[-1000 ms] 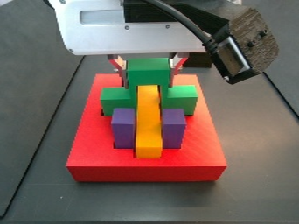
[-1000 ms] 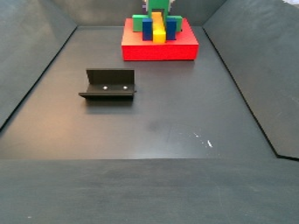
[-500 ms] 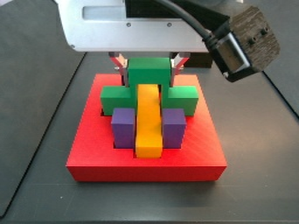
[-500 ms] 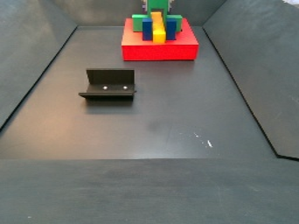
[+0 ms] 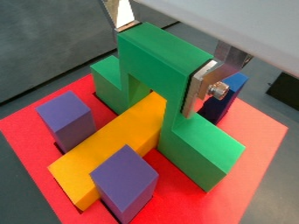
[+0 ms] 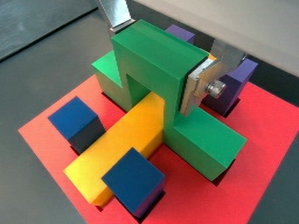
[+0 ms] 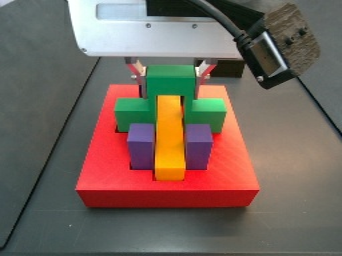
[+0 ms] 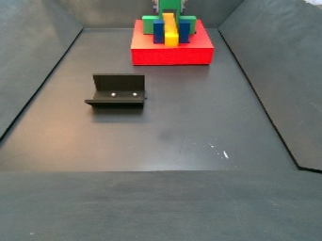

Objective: Pick up the green object. Move up. Move to above the board. Insert the green object.
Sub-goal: Insert the green object.

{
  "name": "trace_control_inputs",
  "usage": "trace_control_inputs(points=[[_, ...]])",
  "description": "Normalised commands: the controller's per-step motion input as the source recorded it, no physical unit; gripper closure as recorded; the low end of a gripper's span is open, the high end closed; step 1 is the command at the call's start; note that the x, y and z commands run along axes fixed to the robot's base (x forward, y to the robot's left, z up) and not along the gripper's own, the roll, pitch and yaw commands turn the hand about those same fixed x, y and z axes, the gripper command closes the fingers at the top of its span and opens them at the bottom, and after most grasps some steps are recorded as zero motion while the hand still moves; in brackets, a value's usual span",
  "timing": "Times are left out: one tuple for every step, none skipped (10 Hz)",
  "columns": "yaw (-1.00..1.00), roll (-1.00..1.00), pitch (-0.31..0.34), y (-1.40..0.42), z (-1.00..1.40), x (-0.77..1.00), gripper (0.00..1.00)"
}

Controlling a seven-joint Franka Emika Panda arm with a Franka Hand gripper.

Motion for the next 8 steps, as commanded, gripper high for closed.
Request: trace_control_inputs(points=[[0.17, -0.02, -0.193, 0.00, -0.12, -0.20, 1.00], [0.14, 0.00, -0.130, 0.00, -0.03, -0.13, 1.00], [0.02, 0.00, -0.013, 0.00, -0.03, 0.00, 1.00], [0.00, -0.03, -0.021, 0.00, -0.09, 0.00, 1.00], [0.05, 0.00, -0.036, 0.00, -0.14, 0.09, 1.00], [0.02, 0.01, -0.037, 0.00, -0.25, 0.13, 1.00], [0.00, 0.08, -0.059, -0.03, -0.38, 0.02, 1.00], [0.00, 0.12, -0.066, -0.03, -0.44, 0.00, 1.00]])
